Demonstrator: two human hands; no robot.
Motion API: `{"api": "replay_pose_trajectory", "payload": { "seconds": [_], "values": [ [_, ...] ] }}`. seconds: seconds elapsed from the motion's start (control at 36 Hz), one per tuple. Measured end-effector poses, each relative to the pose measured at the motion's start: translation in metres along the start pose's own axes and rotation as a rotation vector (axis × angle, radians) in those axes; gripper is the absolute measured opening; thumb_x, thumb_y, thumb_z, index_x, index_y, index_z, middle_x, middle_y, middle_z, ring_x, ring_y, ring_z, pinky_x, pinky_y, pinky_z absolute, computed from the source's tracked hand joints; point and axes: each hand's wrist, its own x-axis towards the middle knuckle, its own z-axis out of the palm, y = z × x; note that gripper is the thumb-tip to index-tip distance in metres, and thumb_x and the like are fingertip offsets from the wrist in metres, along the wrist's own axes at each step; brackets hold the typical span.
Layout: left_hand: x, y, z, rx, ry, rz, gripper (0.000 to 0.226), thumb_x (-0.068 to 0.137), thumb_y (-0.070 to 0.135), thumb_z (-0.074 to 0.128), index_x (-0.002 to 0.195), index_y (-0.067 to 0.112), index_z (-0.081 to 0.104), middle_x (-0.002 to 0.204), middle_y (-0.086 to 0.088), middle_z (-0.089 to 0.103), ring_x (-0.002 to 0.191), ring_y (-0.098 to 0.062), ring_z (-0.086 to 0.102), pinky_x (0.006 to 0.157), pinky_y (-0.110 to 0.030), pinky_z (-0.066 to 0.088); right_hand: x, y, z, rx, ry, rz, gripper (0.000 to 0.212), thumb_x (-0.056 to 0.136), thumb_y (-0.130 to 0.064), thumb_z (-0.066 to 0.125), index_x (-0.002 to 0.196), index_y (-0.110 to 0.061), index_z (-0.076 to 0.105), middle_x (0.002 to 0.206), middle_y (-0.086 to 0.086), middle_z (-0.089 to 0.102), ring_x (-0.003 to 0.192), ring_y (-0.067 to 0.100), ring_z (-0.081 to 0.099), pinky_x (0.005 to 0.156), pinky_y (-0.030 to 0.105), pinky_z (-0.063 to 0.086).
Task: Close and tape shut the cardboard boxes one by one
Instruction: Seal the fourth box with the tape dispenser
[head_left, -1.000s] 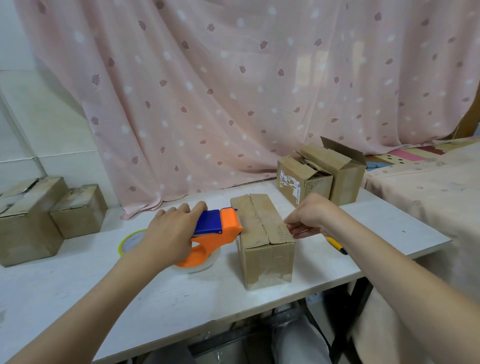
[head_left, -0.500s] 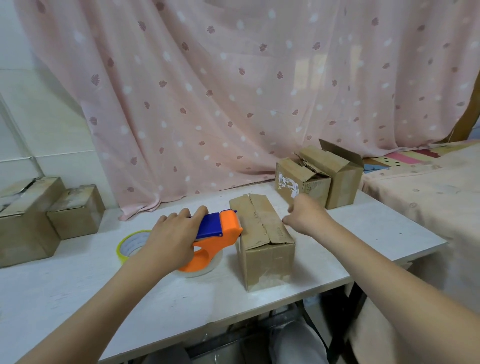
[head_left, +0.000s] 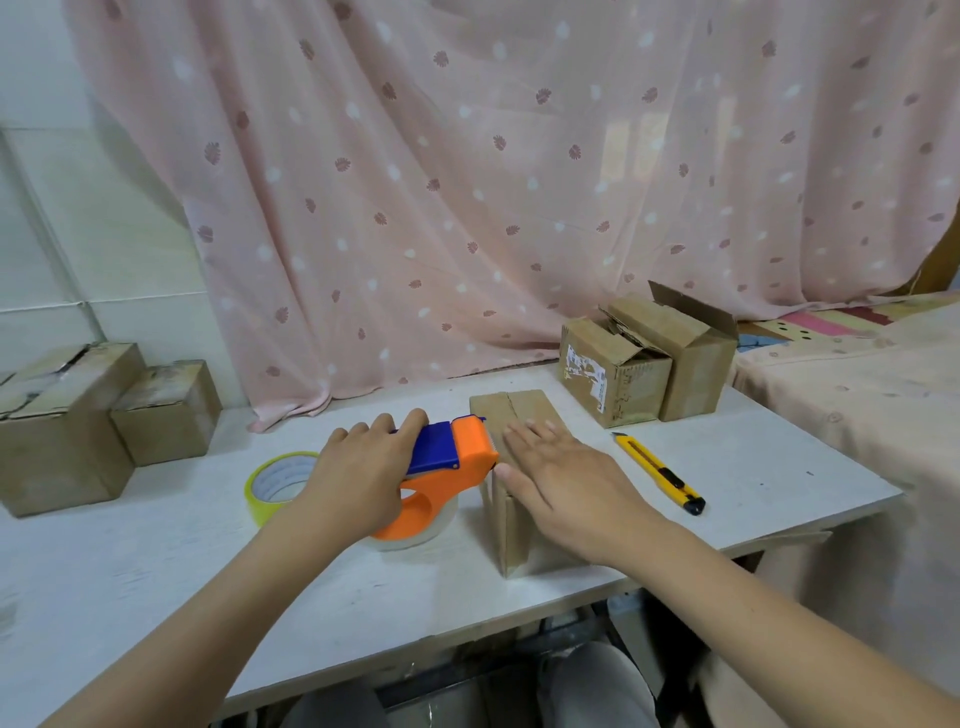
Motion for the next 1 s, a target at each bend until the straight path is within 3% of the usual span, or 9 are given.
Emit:
{"api": "replay_pose_trajectory", "payload": {
  "seconds": [0.33,0.47,0.56,0.75,0.92,1.0],
  "values": [
    [-0.002,-0.003,0.010,-0.096,-0.058,-0.005,0.059,0.082,0.010,0.056,0.134,0.025,0.032,0.099,0.004,0.042,0.084,-0.020,0.046,0.072,-0.029,0.033,0.000,-0.004,0.003,-0.015,0.036,0.006,0.088,0.090,-0.062,-0.008,0.159,-0.017,0.024,0.164,0.001,0.026,0.152,0.013,0.017,0.119,0.024,0.009],
    [0.004,-0.017,-0.005,-0.285,-0.318,0.092,0.069,0.084,0.019,0.064,0.140,0.026,0.025,0.111,0.002,0.045,0.094,-0.021,0.052,0.079,-0.034,0.045,0.003,0.000,0.012,-0.038,0.074,-0.009,0.094,0.087,-0.065,-0.019,0.158,-0.024,0.026,0.163,0.000,0.029,0.152,0.013,0.020,0.116,0.021,0.003],
    [0.010,-0.029,-0.016,-0.362,-0.412,0.139,0.067,0.082,0.028,0.071,0.136,0.030,0.031,0.103,0.005,0.051,0.087,-0.018,0.055,0.076,-0.034,0.047,0.004,0.001,0.013,-0.045,0.075,-0.002,0.104,0.081,-0.068,-0.028,0.158,-0.025,0.026,0.163,-0.005,0.028,0.152,0.013,0.020,0.119,0.023,0.009],
    [0.013,-0.048,-0.017,-0.546,-0.406,0.113,0.065,0.072,0.038,0.084,0.122,0.047,0.044,0.096,0.006,0.065,0.064,-0.018,0.066,0.060,-0.028,0.056,0.004,0.000,0.012,-0.025,0.064,0.020,0.109,0.075,-0.072,-0.032,0.158,-0.031,0.025,0.162,-0.012,0.029,0.151,0.010,0.022,0.119,0.028,0.022],
    [0.013,-0.057,-0.015,-0.619,-0.415,0.139,0.067,0.071,0.035,0.085,0.119,0.056,0.044,0.096,0.010,0.066,0.072,-0.024,0.069,0.058,-0.019,0.052,0.006,-0.003,0.011,-0.041,0.062,0.029,0.089,0.085,-0.066,-0.015,0.157,-0.032,0.026,0.161,-0.013,0.029,0.151,0.009,0.021,0.117,0.027,0.024],
    [0.010,-0.058,-0.015,-0.647,-0.419,0.150,0.084,0.071,0.035,0.086,0.131,0.061,0.033,0.101,0.017,0.062,0.078,-0.011,0.066,0.062,-0.019,0.052,0.006,-0.003,0.011,-0.045,0.058,0.031,0.090,0.084,-0.064,-0.015,0.157,-0.032,0.026,0.161,-0.013,0.030,0.151,0.008,0.021,0.117,0.027,0.025]
  ]
}}
